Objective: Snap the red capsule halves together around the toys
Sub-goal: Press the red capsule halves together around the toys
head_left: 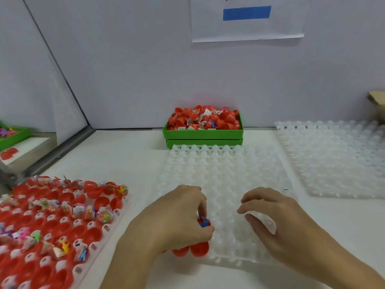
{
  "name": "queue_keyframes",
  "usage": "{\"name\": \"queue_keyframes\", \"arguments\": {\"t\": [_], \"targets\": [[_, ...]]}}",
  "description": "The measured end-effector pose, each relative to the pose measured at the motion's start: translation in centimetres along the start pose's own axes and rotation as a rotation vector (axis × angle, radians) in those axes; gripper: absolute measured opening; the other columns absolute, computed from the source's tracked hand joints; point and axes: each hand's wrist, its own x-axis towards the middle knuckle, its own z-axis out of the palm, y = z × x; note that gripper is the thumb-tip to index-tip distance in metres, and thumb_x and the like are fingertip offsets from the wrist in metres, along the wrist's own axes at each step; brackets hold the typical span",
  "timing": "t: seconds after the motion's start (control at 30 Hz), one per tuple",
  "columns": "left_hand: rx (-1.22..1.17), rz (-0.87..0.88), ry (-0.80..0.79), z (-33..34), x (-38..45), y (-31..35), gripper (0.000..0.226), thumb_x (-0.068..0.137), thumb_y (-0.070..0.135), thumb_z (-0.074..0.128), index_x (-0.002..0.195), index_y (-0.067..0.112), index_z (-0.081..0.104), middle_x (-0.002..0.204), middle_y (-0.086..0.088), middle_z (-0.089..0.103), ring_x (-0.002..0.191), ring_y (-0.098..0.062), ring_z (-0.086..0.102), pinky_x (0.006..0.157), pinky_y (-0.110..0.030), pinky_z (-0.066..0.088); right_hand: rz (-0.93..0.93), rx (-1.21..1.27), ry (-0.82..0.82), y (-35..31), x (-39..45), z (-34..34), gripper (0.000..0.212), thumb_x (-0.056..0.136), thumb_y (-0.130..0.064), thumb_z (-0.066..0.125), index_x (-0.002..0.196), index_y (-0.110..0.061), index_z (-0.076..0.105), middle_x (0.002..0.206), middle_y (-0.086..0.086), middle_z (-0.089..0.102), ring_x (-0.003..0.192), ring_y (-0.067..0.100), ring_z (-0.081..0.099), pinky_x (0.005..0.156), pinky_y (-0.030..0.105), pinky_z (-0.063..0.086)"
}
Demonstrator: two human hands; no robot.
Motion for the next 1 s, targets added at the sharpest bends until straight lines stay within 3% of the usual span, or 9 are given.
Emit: {"name": "queue_keyframes", "arguments": {"t": [0.17, 0.37, 0.5, 0.6, 0.7, 0.77, 0.83, 0.9, 1.0], "targets": [[-0.03, 0.009, 0.04, -0.3, -0.1, 0.3, 0.023, 0.075, 0.053, 0.065, 0.088, 0.035, 0.061, 0.121, 0.019, 0.055, 0.109, -0.008, 0.059, 0.093, -0.035, 0.054, -0.011, -0.004, 0.008, 0.0, -0.1, 0.1, 0.017, 0.093, -0.032, 0.059, 0.104, -0.038, 0.07, 0.11, -0.033, 0.053, 0.109, -0.007, 0.053, 0.09, 0.01, 0.043], [-0.269, 0.103, 0.312, -1.0, 0.0, 0.7, 0.007, 0.078, 0.036, 0.068, 0.084, 0.033, 0.065, 0.084, 0.017, 0.066, 0.084, 0.001, 0.062, 0.072, -0.014, 0.052, -0.071, -0.021, 0.098, -0.6, -0.2, 0.0, 0.019, 0.093, -0.035, 0.062, 0.111, -0.038, 0.067, 0.109, -0.029, 0.056, 0.107, -0.003, 0.054, 0.091, 0.023, 0.047], [-0.565, 0.079, 0.543, -0.3, 0.7, 2.0, 0.016, 0.08, 0.02, 0.075, 0.091, 0.032, 0.073, 0.078, 0.013, 0.072, 0.07, -0.001, 0.07, 0.062, -0.007, 0.05, -0.107, 0.131, 0.087, -1.9, -0.4, 0.3, 0.037, 0.083, -0.062, 0.057, 0.116, -0.054, 0.042, 0.105, -0.029, 0.055, 0.102, -0.001, 0.058, 0.079, 0.015, 0.048], [-0.708, 0.054, 0.579, 0.6, 1.1, 3.1, 0.015, 0.081, 0.02, 0.075, 0.091, 0.031, 0.076, 0.075, 0.012, 0.074, 0.068, -0.002, 0.071, 0.062, -0.007, 0.05, -0.092, 0.267, 0.178, -2.7, -0.3, 1.2, 0.057, 0.071, -0.067, 0.067, 0.115, -0.062, 0.031, 0.107, -0.025, 0.055, 0.093, 0.004, 0.061, 0.07, 0.013, 0.049], [-0.767, 0.04, 0.524, 1.4, 1.3, 3.8, 0.008, 0.081, 0.024, 0.077, 0.088, 0.028, 0.078, 0.071, 0.009, 0.075, 0.066, -0.005, 0.072, 0.065, -0.015, 0.056, -0.108, 0.299, 0.327, -3.3, 0.1, 1.1, 0.051, 0.074, -0.053, 0.075, 0.112, -0.06, 0.041, 0.098, -0.022, 0.061, 0.082, 0.005, 0.064, 0.063, 0.012, 0.049], [-0.836, 0.029, 0.476, 1.7, 1.5, 4.2, 0.005, 0.083, 0.027, 0.075, 0.087, 0.024, 0.078, 0.068, 0.002, 0.075, 0.064, -0.011, 0.073, 0.068, -0.027, 0.061, -0.127, 0.343, 0.41, -3.2, 0.3, 0.8, 0.037, 0.079, -0.031, 0.078, 0.106, -0.044, 0.057, 0.089, -0.017, 0.067, 0.076, 0.008, 0.067, 0.061, 0.016, 0.05], [-0.946, 0.034, 0.396, 1.6, 1.6, 4.5, 0.019, 0.083, 0.038, 0.072, 0.088, 0.02, 0.077, 0.071, -0.003, 0.075, 0.065, -0.017, 0.074, 0.069, -0.033, 0.062, -0.066, 0.477, 0.439, -3.0, 0.4, 0.4, 0.024, 0.085, -0.015, 0.075, 0.101, -0.03, 0.065, 0.086, -0.012, 0.072, 0.077, 0.011, 0.071, 0.063, 0.019, 0.053], [-0.987, 0.071, 0.309, 1.5, 1.5, 4.4, 0.034, 0.079, 0.051, 0.066, 0.093, 0.022, 0.076, 0.078, -0.001, 0.076, 0.069, -0.017, 0.074, 0.065, -0.027, 0.06, 0.058, 0.667, 0.425, -2.4, 0.6, -0.1, 0.024, 0.089, -0.005, 0.07, 0.101, -0.025, 0.069, 0.086, -0.008, 0.075, 0.075, 0.012, 0.072, 0.063, 0.018, 0.054], [-0.898, 0.134, 0.288, 1.5, 1.5, 4.3, 0.017, 0.079, 0.04, 0.076, 0.094, 0.033, 0.074, 0.085, 0.01, 0.076, 0.077, -0.008, 0.072, 0.067, -0.02, 0.057, 0.178, 0.821, 0.395, -1.4, 0.8, -1.1, 0.023, 0.092, 0.001, 0.061, 0.104, -0.016, 0.07, 0.085, 0.001, 0.076, 0.072, 0.014, 0.071, 0.062, 0.021, 0.054]]}}
